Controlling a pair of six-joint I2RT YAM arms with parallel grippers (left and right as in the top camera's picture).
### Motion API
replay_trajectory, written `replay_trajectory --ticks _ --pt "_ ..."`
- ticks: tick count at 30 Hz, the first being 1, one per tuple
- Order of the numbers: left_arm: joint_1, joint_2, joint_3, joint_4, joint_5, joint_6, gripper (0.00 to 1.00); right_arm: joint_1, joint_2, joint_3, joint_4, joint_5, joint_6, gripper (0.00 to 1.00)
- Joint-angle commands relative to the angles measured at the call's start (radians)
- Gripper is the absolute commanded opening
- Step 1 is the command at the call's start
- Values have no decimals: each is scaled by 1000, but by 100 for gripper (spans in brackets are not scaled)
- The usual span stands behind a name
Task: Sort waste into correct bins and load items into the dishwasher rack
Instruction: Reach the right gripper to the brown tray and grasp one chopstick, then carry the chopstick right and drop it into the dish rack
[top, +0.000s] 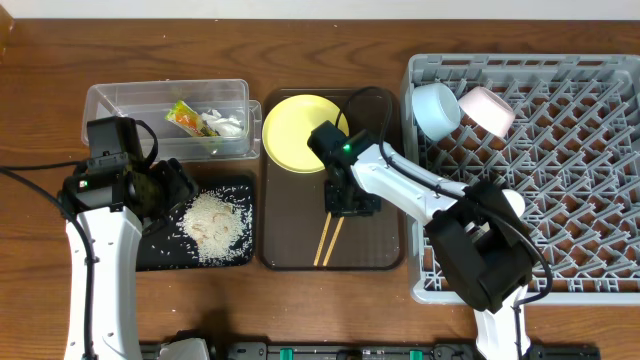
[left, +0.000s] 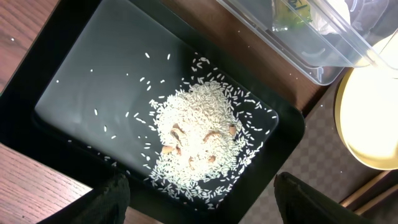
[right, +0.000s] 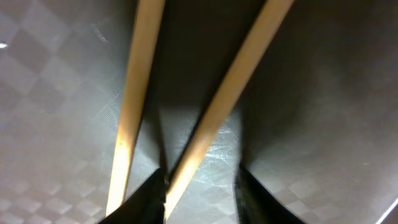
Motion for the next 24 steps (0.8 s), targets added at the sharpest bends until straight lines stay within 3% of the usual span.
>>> replay_trajectory --ticks 1,7,17,24 --pt "3 -2 6 -2 -2 -5 77 16 13 -43 18 17 14 22" --pt "3 -2 6 -2 -2 -5 77 8 0 -45 20 23 13 2" --pt "3 -2 6 -2 -2 -5 77 -107 -192 17 -7 61 -169 1" --pt "3 -2 6 -2 -2 -5 77 -251 -372 17 -137 63 -355 1"
